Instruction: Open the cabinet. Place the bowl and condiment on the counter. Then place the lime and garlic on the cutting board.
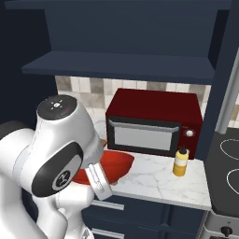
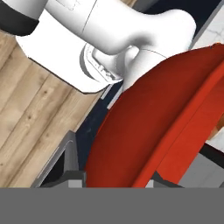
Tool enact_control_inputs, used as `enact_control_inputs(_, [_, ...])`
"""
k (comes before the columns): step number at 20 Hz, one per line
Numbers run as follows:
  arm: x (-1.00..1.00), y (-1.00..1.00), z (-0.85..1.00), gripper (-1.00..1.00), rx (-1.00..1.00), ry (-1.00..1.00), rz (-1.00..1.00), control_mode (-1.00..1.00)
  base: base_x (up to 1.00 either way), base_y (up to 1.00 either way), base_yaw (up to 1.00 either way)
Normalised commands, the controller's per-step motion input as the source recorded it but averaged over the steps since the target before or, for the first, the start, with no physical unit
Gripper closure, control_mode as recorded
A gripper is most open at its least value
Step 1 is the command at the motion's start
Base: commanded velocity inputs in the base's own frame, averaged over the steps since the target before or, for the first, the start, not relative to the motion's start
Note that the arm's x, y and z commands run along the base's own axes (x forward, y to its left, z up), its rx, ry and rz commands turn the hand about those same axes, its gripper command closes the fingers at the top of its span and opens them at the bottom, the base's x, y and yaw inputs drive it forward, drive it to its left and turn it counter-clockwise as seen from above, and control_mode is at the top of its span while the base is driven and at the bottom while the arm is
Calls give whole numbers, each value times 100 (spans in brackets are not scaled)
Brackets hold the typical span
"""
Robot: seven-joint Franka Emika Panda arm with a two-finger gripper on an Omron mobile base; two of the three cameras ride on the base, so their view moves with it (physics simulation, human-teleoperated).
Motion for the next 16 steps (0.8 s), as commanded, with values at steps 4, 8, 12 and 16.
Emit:
enact_control_inputs(4, [13,-16,-1,100,7,0,-12,-100,0,0,0])
enact_control_inputs(8, [15,-11,0,100,8,0,-11,-100,0,0,0])
enact_control_inputs(12, [27,-2,0,100,9,-3,-3,-100,0,0,0])
enact_control_inputs(16, [33,0,0,100,8,-7,0,-100,0,0,0])
